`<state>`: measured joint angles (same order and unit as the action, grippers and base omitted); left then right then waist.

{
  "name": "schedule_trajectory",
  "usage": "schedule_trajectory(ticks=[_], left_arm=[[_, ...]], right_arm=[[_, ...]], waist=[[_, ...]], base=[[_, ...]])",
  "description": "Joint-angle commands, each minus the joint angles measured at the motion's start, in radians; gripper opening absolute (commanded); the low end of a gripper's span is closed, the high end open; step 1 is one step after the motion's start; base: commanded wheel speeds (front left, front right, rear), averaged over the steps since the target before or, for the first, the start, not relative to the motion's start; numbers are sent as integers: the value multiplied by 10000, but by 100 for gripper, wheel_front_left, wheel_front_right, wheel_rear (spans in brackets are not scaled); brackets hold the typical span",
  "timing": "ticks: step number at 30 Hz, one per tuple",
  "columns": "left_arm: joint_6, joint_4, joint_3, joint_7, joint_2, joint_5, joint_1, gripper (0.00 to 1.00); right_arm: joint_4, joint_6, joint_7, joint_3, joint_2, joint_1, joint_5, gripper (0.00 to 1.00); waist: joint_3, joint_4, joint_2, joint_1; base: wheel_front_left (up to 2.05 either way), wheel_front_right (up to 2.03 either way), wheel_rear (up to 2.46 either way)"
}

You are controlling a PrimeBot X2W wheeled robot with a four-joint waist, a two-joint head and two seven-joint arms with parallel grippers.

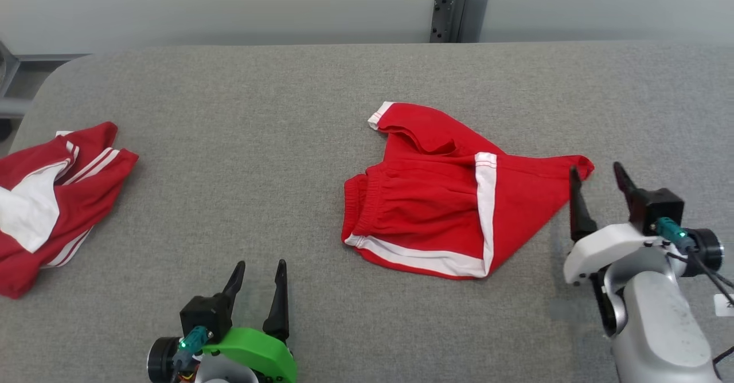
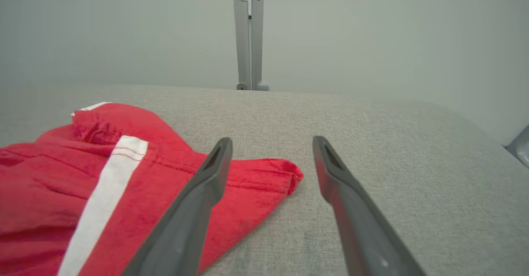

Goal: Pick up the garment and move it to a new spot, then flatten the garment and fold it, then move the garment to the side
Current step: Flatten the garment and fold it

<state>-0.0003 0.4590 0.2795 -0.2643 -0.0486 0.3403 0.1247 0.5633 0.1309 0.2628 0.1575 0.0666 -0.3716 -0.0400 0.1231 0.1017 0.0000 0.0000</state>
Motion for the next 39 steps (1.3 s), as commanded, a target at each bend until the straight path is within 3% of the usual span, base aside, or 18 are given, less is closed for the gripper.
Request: schedule_trajectory(ticks=[1,6,13,24,26,28,29,31,35,39], left_arm=[[-11,-21,-36,-1,-35,-39,-114,100],[-22,-47,77,-1,-37,-2,-100,100],[-81,-18,441,-3,-37,149,45,100],[-4,-40,624,-1,-35,264,130,100],[6,-51,634,-1,-35,252,133,100],[13,-61,642,-1,-35,264,143,100],[17,-68,639,-1,-35,269,156,100],[11,-80,638,-1,-35,268,180,100],[14,-94,595,-1,-35,233,185,100],[29,-82,439,-1,-35,158,82,100]], right_arm=[[-139,-2,27,-399,-20,258,187,100],[154,-2,28,-1986,-107,129,838,100],[1664,-2,28,-3111,-122,-1005,1461,100],[3975,-2,29,-2937,-103,-2567,1549,100],[4203,-2,29,-2827,-110,-2594,1572,80],[4376,-2,29,-2788,-118,-2641,1544,48],[4421,-2,29,-2782,-117,-2669,1530,38],[4524,-2,29,-2715,-120,-2711,1524,0],[4393,-2,29,-2549,-123,-2726,1580,0],[3518,-2,29,-2139,-125,-2430,1749,0]], waist=[[-181,-204,0,0],[-199,-307,0,0],[70,25,0,0],[316,657,0,0],[336,704,0,0],[367,737,0,0],[385,748,0,0],[424,767,0,0],[477,746,0,0],[396,527,0,0]], base=[[0,0,0],[0,0,0],[0,0,0],[0,0,0],[0,0,0],[0,0,0],[0,0,0],[0,0,0],[0,0,0],[0,0,0]])
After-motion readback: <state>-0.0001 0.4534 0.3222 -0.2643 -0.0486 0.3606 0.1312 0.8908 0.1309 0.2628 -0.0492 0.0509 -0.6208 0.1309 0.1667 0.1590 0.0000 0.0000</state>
